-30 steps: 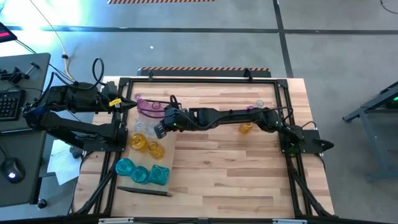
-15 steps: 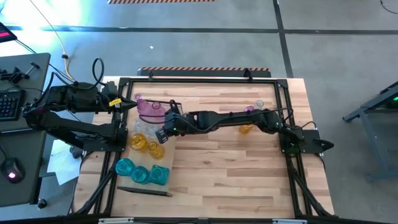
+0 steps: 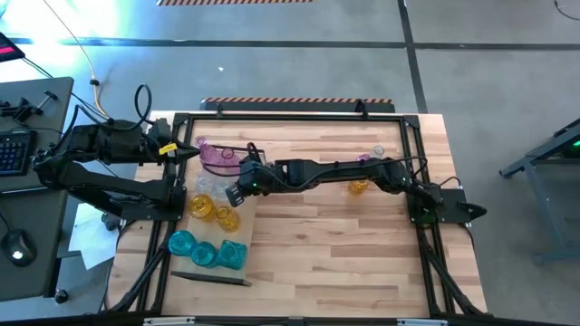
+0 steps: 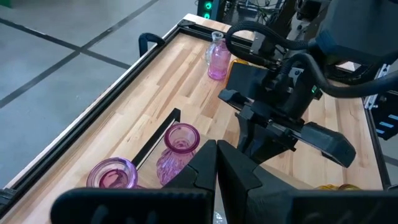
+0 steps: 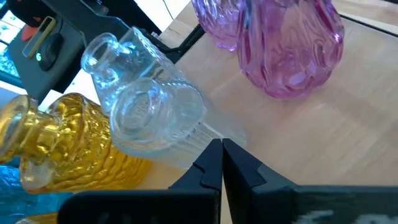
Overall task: Sort vases onto shelf
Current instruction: Put the left transparent flower vase on the shelf
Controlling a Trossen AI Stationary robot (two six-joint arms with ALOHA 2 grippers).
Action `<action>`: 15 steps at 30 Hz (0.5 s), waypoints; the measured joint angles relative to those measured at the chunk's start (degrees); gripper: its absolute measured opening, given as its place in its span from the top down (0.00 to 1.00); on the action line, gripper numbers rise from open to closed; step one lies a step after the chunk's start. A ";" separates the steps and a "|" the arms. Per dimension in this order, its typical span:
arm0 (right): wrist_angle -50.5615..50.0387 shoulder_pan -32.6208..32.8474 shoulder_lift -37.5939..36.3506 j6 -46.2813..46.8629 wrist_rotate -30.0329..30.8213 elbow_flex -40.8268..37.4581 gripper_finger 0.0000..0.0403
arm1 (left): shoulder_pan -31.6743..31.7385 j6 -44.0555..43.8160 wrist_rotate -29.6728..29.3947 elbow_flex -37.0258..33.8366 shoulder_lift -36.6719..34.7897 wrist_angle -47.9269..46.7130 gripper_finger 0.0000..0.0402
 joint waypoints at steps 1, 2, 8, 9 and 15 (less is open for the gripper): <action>0.26 0.00 0.00 -0.07 -0.01 0.00 1.00 | 0.00 0.00 0.00 0.00 0.00 0.00 0.99; 0.46 0.00 0.00 -0.15 -0.01 0.00 1.00 | 0.00 0.00 0.00 0.00 -0.02 0.00 0.99; 1.89 -0.26 0.00 -0.68 -0.14 0.00 1.00 | 0.00 -0.02 0.00 0.00 0.00 0.00 0.99; 2.05 -0.35 0.00 -0.69 -0.18 0.00 1.00 | 0.00 -0.02 0.00 0.00 0.00 0.00 0.99; 2.41 -0.37 0.00 -1.20 -0.20 0.00 1.00 | 0.00 -0.57 0.00 0.00 0.00 0.00 0.99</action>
